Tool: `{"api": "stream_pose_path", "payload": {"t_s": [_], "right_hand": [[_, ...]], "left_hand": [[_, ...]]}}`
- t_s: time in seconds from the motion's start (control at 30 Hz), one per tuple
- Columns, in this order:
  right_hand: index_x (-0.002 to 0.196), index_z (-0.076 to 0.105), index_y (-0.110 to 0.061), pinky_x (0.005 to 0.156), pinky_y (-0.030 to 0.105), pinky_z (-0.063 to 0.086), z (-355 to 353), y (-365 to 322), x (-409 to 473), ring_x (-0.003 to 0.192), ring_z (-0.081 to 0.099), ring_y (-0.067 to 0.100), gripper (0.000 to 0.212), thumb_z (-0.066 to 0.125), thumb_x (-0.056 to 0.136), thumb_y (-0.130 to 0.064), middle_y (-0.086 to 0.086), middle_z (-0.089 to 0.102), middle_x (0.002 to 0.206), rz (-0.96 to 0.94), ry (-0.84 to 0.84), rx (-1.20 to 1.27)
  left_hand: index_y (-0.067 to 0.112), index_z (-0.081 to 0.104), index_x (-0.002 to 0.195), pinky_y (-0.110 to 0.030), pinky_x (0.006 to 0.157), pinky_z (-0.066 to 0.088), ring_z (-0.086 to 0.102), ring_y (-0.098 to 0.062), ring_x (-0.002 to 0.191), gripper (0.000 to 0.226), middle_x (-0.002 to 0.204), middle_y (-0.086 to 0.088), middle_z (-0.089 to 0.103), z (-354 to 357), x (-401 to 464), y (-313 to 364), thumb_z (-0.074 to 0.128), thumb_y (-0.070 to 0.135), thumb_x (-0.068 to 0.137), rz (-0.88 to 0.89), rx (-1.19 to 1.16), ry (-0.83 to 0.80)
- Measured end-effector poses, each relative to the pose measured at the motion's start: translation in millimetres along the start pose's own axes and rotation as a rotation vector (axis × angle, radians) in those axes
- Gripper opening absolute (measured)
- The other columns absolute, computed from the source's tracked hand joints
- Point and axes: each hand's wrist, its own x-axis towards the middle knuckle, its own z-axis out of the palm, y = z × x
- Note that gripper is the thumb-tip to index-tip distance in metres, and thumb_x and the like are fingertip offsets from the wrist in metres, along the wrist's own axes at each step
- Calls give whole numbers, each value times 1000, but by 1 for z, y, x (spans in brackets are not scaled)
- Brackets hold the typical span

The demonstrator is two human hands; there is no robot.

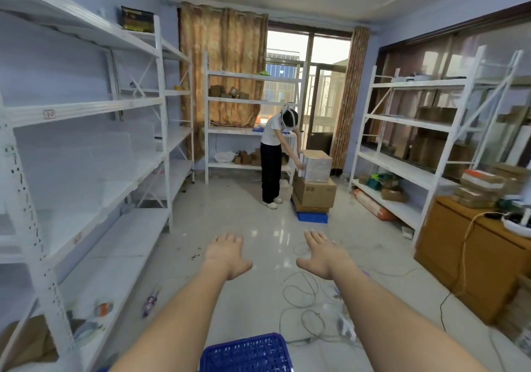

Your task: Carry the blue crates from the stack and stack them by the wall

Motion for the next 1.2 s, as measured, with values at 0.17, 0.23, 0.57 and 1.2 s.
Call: {"api": "stream_pose_path", "payload": {"t_s": [0.17, 0.23, 0.57, 1.2], "right_hand": [[153, -3, -17, 118, 42, 12, 13, 35, 42, 149, -1, 18, 82, 36, 91, -52, 2, -3, 162, -28, -53, 8], [153, -3, -16, 119, 41, 10, 26, 48, 58, 149, -1, 18, 82, 36, 91, -53, 2, -4, 162, -51, -70, 9], [152, -5, -14, 120, 39, 11, 162, 87, 121, 149, -3, 18, 84, 35, 91, -55, 4, -8, 161, -153, -271, 18], [153, -6, -18, 120, 42, 13, 630, 98, 86, 149, -4, 16, 89, 39, 89, -61, 0, -7, 162, 180, -849, 309]], "left_hand": [[12, 17, 151, -38, 116, 21, 22, -26, 145, 78, 157, -10, 23, 21, 36, 19, 40, 52, 89, -51, -35, -49], [12, 18, 151, -38, 116, 21, 23, -26, 144, 77, 157, -11, 24, 33, 48, 25, 41, 51, 89, -84, -42, -58], [12, 9, 153, -40, 119, 17, 9, -25, 149, 79, 161, -9, 10, 178, 62, 77, 38, 52, 92, -130, -110, -322], [14, 3, 154, -40, 118, 17, 1, -22, 150, 80, 163, -6, 0, 603, -17, 26, 36, 55, 94, -222, -160, -957]]}}
